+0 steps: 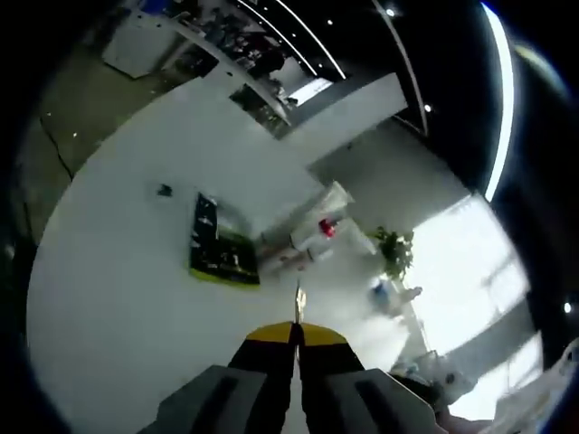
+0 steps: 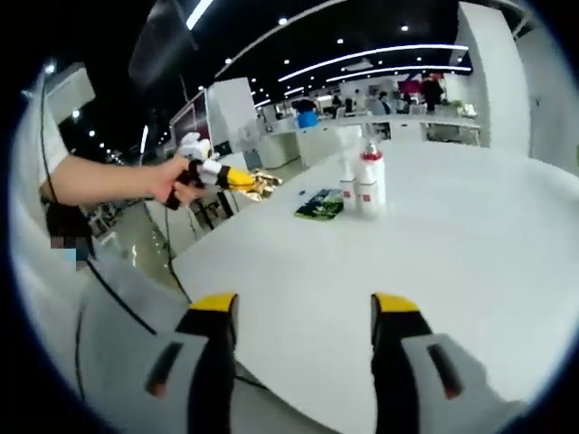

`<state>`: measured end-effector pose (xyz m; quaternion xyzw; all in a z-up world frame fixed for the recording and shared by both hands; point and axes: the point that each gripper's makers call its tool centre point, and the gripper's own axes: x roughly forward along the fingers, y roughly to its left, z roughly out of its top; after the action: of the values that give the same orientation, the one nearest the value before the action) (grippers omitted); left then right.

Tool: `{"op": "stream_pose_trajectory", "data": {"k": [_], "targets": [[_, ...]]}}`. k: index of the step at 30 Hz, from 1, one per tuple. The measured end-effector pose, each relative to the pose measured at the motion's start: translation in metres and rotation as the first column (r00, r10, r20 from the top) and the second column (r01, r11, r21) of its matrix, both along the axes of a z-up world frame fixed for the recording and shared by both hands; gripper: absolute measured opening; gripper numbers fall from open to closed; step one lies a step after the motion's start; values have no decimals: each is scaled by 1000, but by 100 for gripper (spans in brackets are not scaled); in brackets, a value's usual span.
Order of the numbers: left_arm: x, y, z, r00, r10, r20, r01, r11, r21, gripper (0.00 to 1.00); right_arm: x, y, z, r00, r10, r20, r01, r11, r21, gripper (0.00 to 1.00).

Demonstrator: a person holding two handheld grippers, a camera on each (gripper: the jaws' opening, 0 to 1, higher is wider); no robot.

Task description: Arrange the skincare products in the storage area until every visible bottle or jar stands upright without overlapping.

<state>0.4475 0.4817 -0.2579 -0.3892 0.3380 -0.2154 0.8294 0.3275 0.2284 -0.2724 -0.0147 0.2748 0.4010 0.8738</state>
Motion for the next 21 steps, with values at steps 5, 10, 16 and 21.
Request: {"op": "stream_pose_trajectory", "data": {"k": [5,10,16,21], "targets": [[21,8,-6,999,33,-25,-33,999,14,1,3,-2,1,1000,-12,13,12,1000,-6,61],[38,16,-18,999,19,-51,-15,997,78,1,5,-4,-1,1000,-17,8,18,1000,-10,61],[54,32,-36,995,3,-102,15,985,171,1,7,-7,-2,999,-36,-3,36,999,-9,60],[68,47,-47,992,3,-126,26,974,223,1,8,-9,-4,999,-42,-4,42,999,-22,58]]}}
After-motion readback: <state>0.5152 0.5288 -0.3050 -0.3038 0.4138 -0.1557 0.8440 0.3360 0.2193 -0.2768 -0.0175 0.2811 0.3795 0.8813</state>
